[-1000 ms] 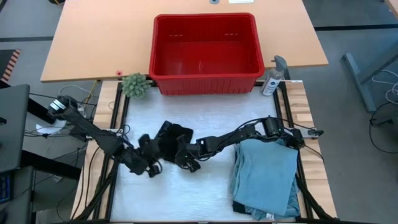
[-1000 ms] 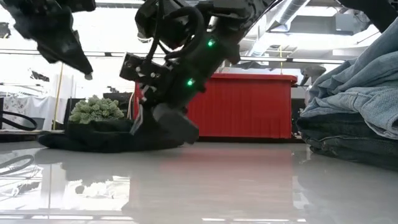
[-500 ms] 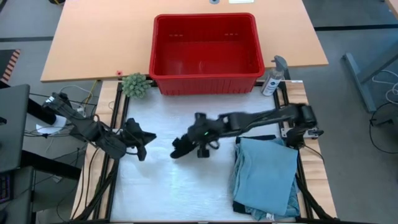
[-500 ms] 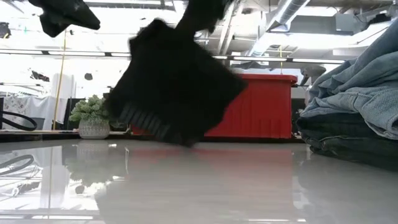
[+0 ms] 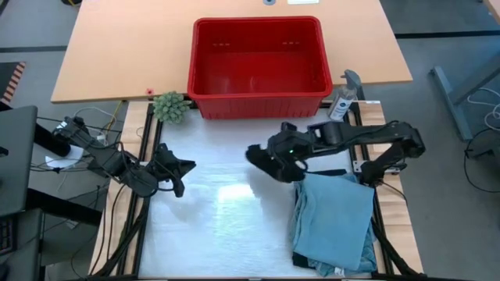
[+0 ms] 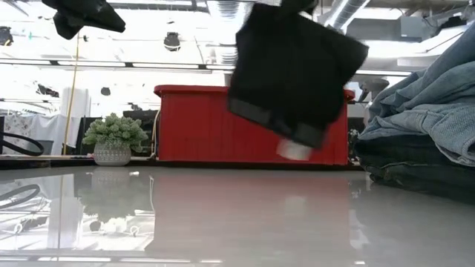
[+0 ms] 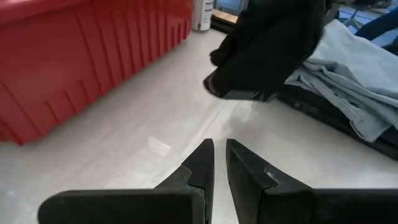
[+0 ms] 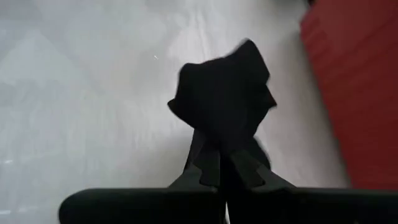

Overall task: Fold Laundry from Bin
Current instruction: Stack the folded black boxer on top of the light blue denim pants

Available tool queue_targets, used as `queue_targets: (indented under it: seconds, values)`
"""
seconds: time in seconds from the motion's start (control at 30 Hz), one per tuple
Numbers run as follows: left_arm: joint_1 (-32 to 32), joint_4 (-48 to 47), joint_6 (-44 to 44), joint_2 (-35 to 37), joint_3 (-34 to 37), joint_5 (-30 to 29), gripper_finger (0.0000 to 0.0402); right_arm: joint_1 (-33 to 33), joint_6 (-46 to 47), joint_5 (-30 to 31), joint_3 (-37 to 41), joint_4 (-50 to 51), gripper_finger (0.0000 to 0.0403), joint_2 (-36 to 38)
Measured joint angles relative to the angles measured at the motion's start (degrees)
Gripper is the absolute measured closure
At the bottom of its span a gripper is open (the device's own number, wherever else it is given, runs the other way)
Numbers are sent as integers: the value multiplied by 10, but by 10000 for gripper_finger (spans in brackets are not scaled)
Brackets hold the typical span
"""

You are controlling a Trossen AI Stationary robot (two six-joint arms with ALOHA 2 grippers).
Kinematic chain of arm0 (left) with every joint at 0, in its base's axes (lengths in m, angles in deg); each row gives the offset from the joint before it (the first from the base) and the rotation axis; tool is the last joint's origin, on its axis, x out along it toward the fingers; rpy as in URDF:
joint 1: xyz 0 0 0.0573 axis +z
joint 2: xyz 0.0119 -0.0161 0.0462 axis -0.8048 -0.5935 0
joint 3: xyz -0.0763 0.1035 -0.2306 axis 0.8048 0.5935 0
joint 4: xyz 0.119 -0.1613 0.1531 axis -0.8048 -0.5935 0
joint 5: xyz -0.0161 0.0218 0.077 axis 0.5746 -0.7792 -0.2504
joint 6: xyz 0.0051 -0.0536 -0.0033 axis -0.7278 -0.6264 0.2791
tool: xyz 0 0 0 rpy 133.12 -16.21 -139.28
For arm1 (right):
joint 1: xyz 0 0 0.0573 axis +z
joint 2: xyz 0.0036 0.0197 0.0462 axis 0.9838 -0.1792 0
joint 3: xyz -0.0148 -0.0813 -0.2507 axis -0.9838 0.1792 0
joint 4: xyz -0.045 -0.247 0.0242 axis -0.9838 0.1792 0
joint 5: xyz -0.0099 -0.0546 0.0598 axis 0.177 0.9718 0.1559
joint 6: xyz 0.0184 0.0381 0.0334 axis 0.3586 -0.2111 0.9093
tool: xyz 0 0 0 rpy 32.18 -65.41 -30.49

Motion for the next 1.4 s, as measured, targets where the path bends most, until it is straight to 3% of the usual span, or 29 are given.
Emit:
queue_targets:
  seconds: [0.17, 0.33, 0.53, 0.73, 0.87, 1.2, 1.4]
  values:
    - [9, 1, 11, 0, 0, -3, 372, 22, 33, 2, 0, 25, 379, 41]
    - [22, 0, 34, 0, 0, -7, 372, 68, 86, -4, 0, -21, 379, 65]
    - [35, 0, 50, 0, 0, -7, 372, 158, 141, -4, -1, -78, 379, 67]
    - [42, 0, 53, 0, 0, -5, 372, 264, 272, 6, -1, -117, 379, 78]
    - [44, 0, 65, 0, 0, -5, 372, 355, 363, 60, -1, -143, 379, 74]
    - [44, 3, 74, 0, 0, -5, 372, 542, 592, 271, -1, -169, 379, 49]
    - [44, 13, 74, 0, 0, -5, 372, 589, 763, 282, -1, -128, 379, 32]
